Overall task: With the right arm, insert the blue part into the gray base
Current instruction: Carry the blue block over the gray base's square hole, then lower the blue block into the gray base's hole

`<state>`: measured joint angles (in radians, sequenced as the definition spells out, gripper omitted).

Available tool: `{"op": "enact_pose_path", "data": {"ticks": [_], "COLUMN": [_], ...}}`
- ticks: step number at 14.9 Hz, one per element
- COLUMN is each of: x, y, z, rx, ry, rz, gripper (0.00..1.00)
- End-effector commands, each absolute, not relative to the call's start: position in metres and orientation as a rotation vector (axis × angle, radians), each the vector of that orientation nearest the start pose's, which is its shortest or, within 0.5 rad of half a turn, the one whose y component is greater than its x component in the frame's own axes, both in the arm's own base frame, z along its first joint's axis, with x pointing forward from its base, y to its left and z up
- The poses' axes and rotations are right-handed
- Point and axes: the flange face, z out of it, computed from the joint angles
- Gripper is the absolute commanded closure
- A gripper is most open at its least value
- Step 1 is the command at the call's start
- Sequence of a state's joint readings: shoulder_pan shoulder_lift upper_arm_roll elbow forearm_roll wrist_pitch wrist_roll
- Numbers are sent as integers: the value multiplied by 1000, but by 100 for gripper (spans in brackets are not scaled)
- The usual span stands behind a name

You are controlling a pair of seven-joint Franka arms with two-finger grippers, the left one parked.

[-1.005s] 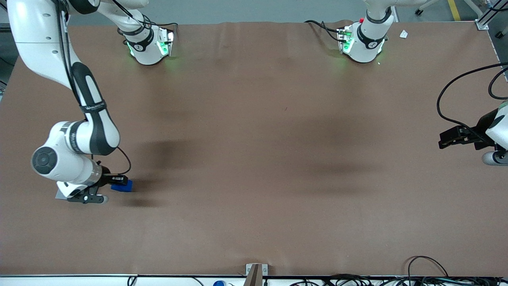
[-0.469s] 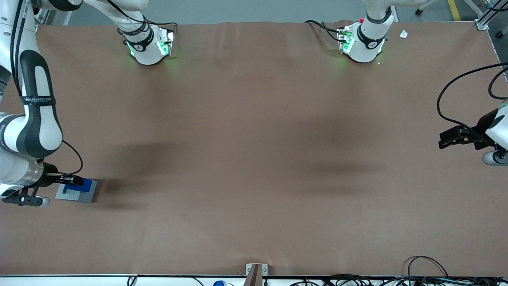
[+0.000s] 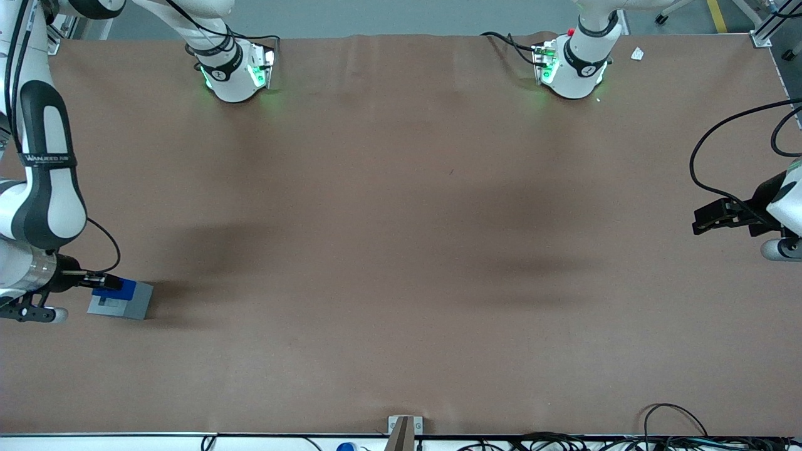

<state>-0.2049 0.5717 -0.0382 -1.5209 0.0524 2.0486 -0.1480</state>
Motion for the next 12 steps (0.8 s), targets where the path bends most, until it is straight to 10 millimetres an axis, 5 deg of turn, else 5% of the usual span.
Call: {"op": "enact_pose_path", "data": {"ticks": [1, 12], "x": [676, 679], "y": [-172, -190], "z": [325, 309], "rx": [-3091, -3101], "ry": [157, 77], "rz": [49, 37], "gripper": [99, 99]}}
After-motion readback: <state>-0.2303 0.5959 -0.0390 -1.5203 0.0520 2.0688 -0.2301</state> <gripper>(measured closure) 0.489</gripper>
